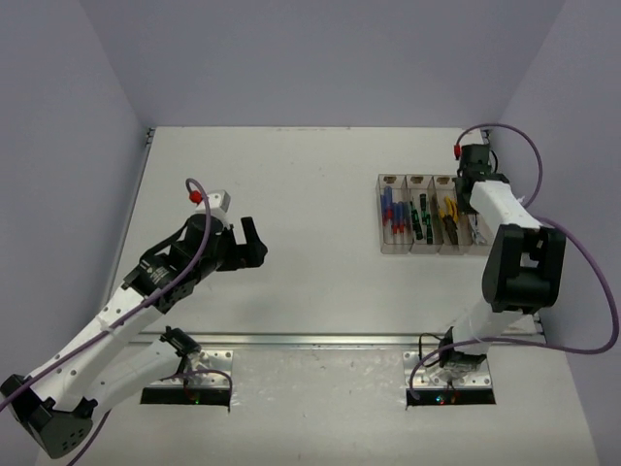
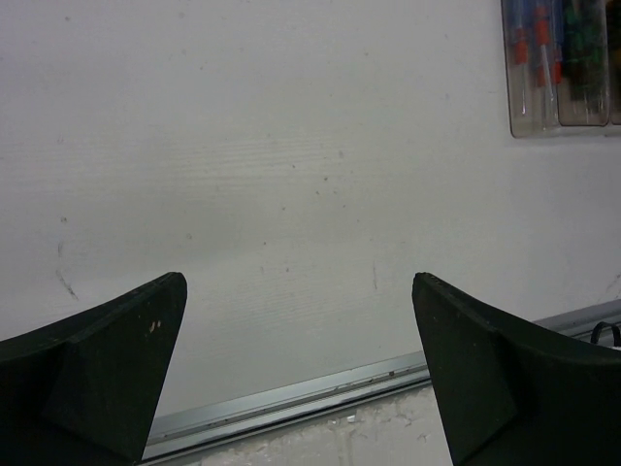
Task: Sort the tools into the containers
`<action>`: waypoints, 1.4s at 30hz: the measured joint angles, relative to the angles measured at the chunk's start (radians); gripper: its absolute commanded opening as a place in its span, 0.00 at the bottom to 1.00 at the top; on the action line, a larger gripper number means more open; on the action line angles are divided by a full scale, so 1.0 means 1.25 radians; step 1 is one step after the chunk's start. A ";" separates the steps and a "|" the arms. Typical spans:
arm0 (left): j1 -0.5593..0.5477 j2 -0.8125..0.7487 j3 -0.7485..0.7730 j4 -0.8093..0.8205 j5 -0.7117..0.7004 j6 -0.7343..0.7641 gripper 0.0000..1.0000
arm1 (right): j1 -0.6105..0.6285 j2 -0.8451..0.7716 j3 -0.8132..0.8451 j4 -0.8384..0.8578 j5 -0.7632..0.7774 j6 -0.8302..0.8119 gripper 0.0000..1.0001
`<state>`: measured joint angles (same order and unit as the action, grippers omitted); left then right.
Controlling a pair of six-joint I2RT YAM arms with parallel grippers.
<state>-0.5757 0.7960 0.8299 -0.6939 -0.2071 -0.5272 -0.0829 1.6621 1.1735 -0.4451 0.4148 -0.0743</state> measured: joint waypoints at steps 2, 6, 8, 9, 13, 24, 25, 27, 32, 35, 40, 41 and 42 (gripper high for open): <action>0.000 -0.005 -0.004 0.002 0.015 0.010 1.00 | -0.033 0.032 0.002 0.005 0.020 -0.016 0.00; 0.000 0.013 -0.005 0.013 0.047 0.027 1.00 | -0.062 0.090 0.023 0.006 0.037 -0.038 0.07; 0.000 0.019 -0.007 0.014 0.059 0.033 1.00 | -0.064 0.111 0.037 0.008 0.037 -0.050 0.19; 0.000 0.019 -0.008 0.015 0.064 0.036 1.00 | -0.064 0.119 0.045 0.010 0.037 -0.056 0.32; 0.000 0.014 -0.009 0.020 0.078 0.042 1.00 | -0.065 0.139 0.071 0.020 0.034 -0.073 0.50; 0.041 0.012 -0.009 0.022 0.072 0.042 1.00 | -0.063 0.074 0.143 -0.052 -0.009 0.035 0.99; 0.059 0.010 -0.009 0.022 0.067 0.042 1.00 | -0.062 0.037 0.134 -0.063 -0.026 0.055 0.99; 0.088 0.000 -0.009 0.022 0.047 0.042 1.00 | -0.057 -0.083 0.104 -0.085 -0.077 0.096 0.99; 0.105 -0.020 0.004 0.023 -0.031 0.050 1.00 | -0.038 -0.444 -0.001 -0.061 -0.244 0.171 0.99; 0.105 -0.023 0.028 0.030 -0.084 0.077 1.00 | -0.028 -0.653 -0.099 -0.057 -0.360 0.201 0.99; 0.105 -0.072 0.056 0.062 -0.170 0.111 1.00 | -0.023 -0.848 -0.193 -0.145 -0.456 0.225 0.99; 0.105 -0.093 0.056 0.068 -0.185 0.117 1.00 | -0.023 -0.870 -0.207 -0.163 -0.457 0.226 0.99; 0.105 -0.113 0.055 0.076 -0.200 0.124 1.00 | -0.023 -0.893 -0.221 -0.181 -0.459 0.226 0.99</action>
<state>-0.4442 0.6545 0.8984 -0.5990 -0.4567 -0.3725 -0.1112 0.5461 0.8974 -0.6713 -0.1585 0.2089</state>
